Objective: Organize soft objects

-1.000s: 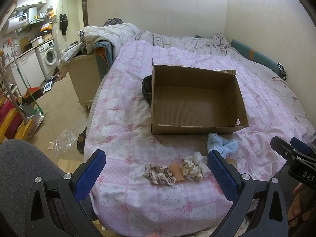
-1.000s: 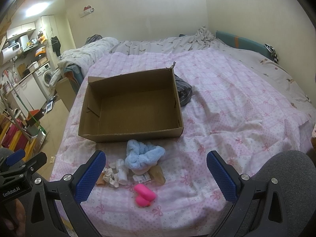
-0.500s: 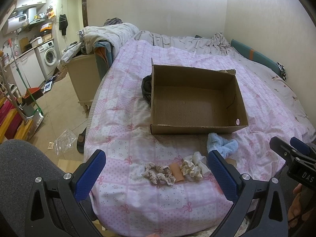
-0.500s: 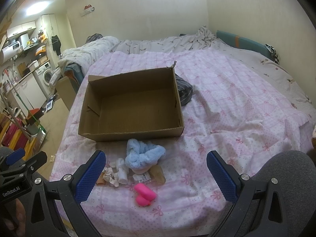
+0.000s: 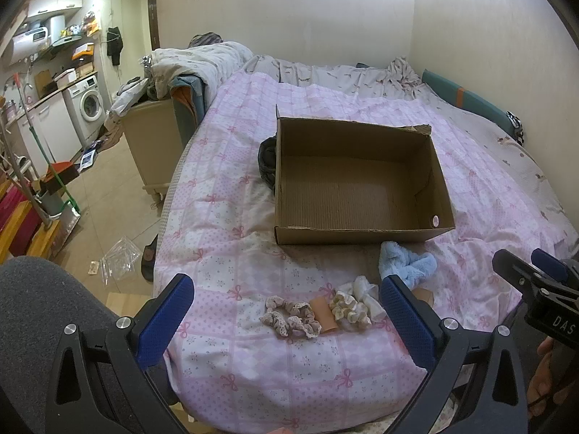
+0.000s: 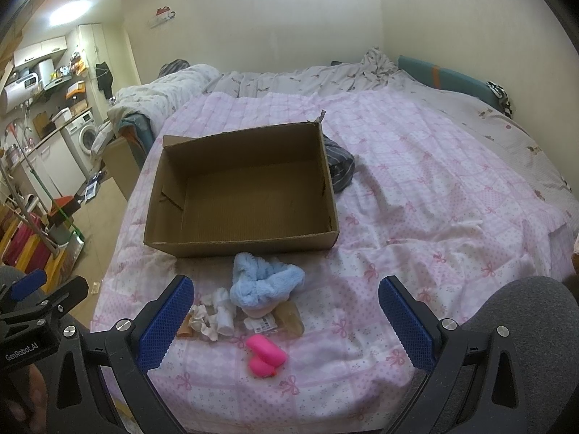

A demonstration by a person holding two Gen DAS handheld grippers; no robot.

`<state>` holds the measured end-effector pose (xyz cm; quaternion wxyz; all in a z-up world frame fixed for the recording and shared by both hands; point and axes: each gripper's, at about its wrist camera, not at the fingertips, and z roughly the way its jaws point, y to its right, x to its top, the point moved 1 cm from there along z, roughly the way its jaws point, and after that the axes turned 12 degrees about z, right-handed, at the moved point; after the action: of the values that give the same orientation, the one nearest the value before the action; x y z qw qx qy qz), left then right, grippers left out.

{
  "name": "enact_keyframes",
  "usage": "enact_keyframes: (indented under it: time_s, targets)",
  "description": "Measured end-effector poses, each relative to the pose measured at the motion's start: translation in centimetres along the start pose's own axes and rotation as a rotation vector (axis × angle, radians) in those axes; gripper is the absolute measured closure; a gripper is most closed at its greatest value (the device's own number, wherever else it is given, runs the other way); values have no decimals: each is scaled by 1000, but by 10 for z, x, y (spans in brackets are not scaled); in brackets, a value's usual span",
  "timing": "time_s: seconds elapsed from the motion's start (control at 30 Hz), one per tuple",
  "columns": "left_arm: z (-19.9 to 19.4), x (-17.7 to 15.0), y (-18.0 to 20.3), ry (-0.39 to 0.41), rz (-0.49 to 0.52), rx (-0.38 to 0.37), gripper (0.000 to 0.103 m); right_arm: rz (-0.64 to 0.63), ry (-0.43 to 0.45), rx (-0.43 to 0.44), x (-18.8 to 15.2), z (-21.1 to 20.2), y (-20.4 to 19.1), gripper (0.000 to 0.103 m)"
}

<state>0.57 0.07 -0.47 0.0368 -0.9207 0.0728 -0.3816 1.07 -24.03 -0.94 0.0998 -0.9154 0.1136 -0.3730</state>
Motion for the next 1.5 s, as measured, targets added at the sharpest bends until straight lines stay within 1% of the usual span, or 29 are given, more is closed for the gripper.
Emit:
enact_keyframes:
  time_s: [0.43,0.57,0.63,0.67,0.77,0.83,0.93,0.97,1.0,1.03,1.13,1.17,1.2,1.27,1.33,1.37,1.43,1.47,1.5]
  targets:
    - [0,-1,0,-4,7,0,0,-3,-1,0,0,0,-1,0]
    - [3,5,2,-53,29,-37,0,-9,-7,-3,-1,0,-4,0]
    - [8,9,4,-79,35,-49,0,-11,-56,13,2,4,-6,0]
    - [11,12,4,-96,37,-55,0,-12,-91,34,5,6,-7,0]
    - [21,20,2,-141,30,-48,0,-5,-140,63,15,12,-9,0]
    - [29,23,-2,-172,17,-48,0,-4,-200,78,21,20,-11,0]
    - [50,26,-7,-249,3,-54,0,10,-330,97,21,42,-10,0]
    - [61,25,-11,-289,-7,-55,0,4,-373,95,17,50,-11,0]
    - [67,25,-13,-313,-14,-54,0,-3,-433,97,12,61,-10,0]
    - [78,23,-17,-354,-33,-56,0,-4,-495,97,5,73,-9,0]
    - [105,15,-28,-444,-92,-73,0,-9,-613,70,-18,102,-6,0]
    - [112,13,-31,-470,-109,-72,0,-19,-639,56,-24,109,-6,3]
    - [120,9,-34,-495,-133,-72,0,-29,-670,43,-32,117,-7,9]
    - [135,-1,-41,-547,-186,-91,0,-38,-722,31,-44,130,-9,16]
    - [149,-10,-44,-585,-228,-122,2,-48,-750,17,-53,139,-11,16]
    - [154,-14,-44,-604,-235,-125,5,-54,-757,11,-55,143,-11,17]
    - [163,-21,-41,-641,-232,-133,10,-68,-773,-3,-60,151,-12,23]
    - [168,-25,-39,-656,-235,-144,14,-70,-782,-2,-62,152,-12,32]
    - [172,-28,-38,-669,-237,-156,17,-73,-794,-3,-66,154,-12,44]
